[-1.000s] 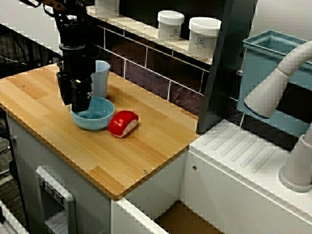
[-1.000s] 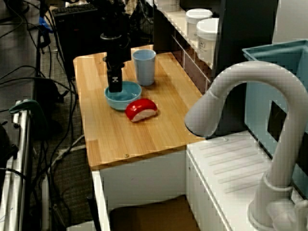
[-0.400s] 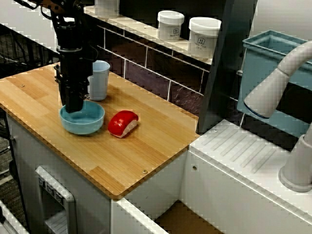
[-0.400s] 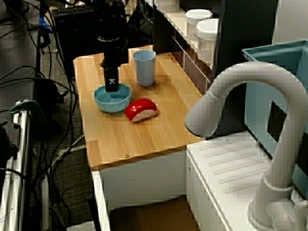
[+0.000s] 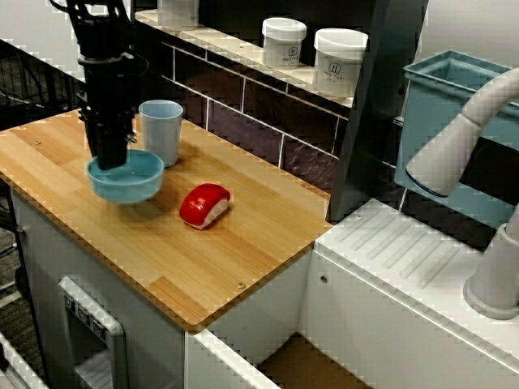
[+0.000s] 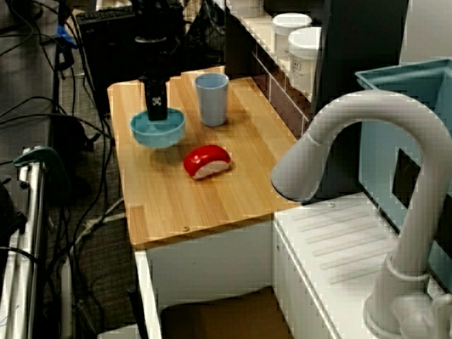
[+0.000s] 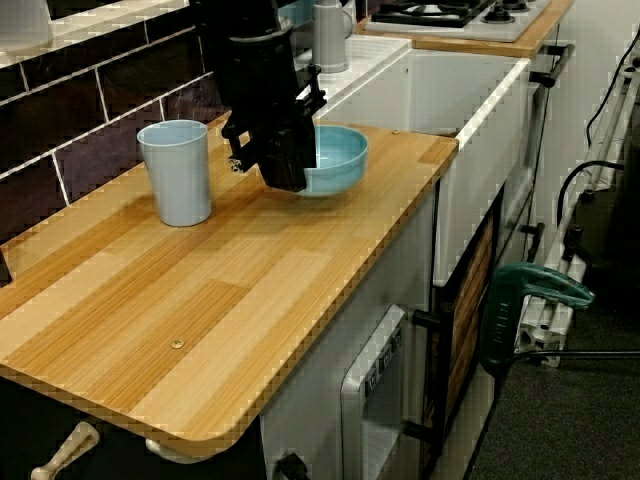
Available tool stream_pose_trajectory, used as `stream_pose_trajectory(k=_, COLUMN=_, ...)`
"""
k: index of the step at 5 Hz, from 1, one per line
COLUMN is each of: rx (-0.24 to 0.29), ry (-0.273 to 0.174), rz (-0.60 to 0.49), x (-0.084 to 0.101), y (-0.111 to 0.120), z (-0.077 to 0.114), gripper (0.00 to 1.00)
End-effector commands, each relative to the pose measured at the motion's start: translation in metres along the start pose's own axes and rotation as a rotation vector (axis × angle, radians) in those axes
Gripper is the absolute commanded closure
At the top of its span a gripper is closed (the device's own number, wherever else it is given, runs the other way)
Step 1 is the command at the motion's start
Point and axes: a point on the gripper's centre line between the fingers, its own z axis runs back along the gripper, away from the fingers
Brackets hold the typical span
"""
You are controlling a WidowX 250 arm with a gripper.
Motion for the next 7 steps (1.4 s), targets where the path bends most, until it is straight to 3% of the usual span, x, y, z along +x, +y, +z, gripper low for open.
stream_pose_trajectory(k=1, rx=0.015, ry=-0.088, rz=0.004, x=-0.007, y=0.024, z=0.043, gripper=1.0)
stream_pose_trajectory(k=4, rx=-0.03, ry=-0.141, rz=0.067, x=-0.018, y=0.077, z=0.078, gripper=1.0)
stream_pose_trajectory(k=6, rx=0.002, ry=-0.15, rz=0.038, x=-0.033, y=0.102, z=0.071, gripper=1.0)
stream_pose_trajectory(k=7, rx=0.017, ry=-0.152, rz=0.024, x=-0.038, y=0.102, z=0.061, gripper=1.0)
